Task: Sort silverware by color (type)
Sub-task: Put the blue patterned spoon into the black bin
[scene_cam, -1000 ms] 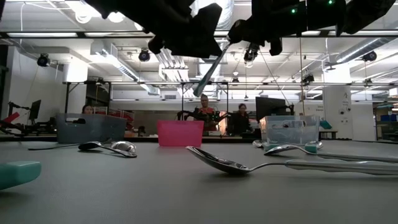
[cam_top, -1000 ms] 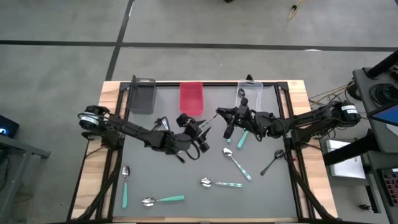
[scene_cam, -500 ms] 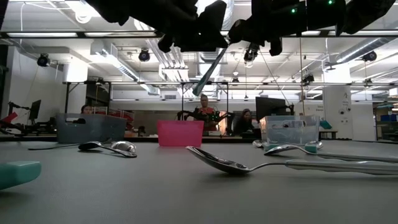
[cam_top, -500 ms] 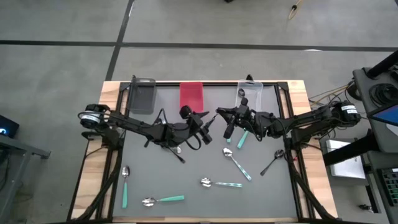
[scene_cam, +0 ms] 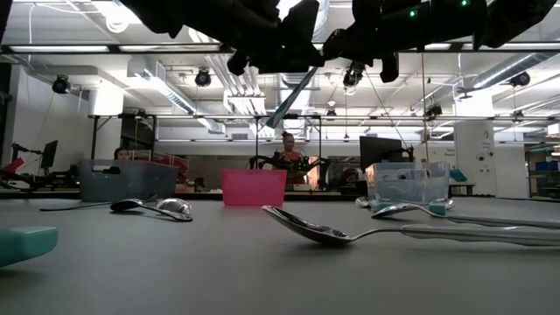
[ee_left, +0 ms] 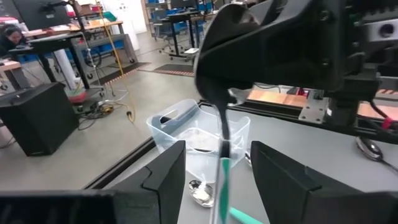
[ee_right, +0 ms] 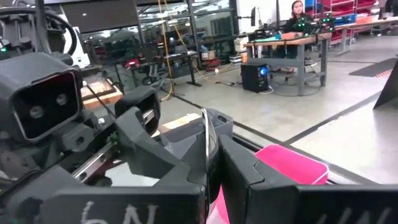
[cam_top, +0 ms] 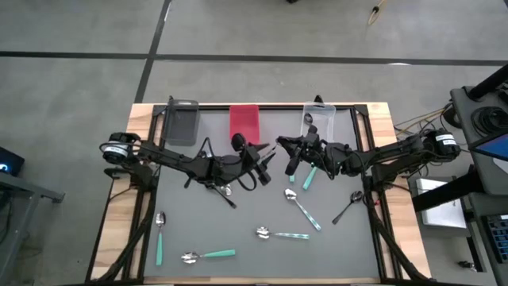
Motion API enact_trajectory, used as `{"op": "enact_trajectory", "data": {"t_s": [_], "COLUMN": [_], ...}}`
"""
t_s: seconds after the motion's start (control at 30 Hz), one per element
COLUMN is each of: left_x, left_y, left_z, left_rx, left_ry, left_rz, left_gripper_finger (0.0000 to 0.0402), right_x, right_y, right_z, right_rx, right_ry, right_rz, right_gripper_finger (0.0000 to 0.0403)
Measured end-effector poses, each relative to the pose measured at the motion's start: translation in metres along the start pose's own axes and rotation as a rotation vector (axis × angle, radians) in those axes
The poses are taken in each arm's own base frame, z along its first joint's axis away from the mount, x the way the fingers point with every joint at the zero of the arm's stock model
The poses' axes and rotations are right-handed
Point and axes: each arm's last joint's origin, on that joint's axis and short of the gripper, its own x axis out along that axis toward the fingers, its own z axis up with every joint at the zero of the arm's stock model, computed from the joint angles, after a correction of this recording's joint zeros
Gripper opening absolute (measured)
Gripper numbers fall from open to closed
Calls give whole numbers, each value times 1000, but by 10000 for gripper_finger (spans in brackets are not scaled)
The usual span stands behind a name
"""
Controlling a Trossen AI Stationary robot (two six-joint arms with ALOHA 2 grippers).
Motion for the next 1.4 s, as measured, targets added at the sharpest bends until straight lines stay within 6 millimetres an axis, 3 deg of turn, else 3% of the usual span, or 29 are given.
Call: {"op": "enact_trajectory", "data": {"t_s": [0.43,0.73,0.97,1.4], "left_x": [0,13,20,22], "left_y": [-1,-11,-17,-21], "left_z": [0,-20,-8,3], "left_rx": [-30,20,72,155], "left_ry": [2,44,38,132], "left_rz": [-38,-26,11,61], "left_gripper_finger": [134,132,128,78], "right_x": [0,0,0,0], "right_y": [0,0,0,-1], "right_z": [0,-1,0,-1], "right_rx": [-4,-18,-26,-48], "right_ry": [0,5,2,10], "right_rz": [0,3,2,-18], "right_gripper_finger": [13,13,13,13]}}
